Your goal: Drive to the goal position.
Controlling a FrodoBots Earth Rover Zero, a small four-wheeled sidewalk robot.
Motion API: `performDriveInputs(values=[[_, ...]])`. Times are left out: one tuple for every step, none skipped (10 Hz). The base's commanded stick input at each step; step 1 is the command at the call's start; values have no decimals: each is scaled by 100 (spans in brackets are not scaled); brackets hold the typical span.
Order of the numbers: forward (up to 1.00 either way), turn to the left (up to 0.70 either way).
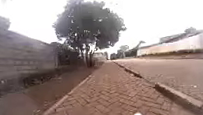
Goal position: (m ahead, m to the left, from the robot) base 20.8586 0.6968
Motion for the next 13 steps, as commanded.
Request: performDriveInputs(values=[[70,-35],[70,-35],[70,-35],[70,-22],[70,-7],[70,2],[70,6],[70,0],[70,0],[70,0],[70,3],[70,6],[70,-6]])
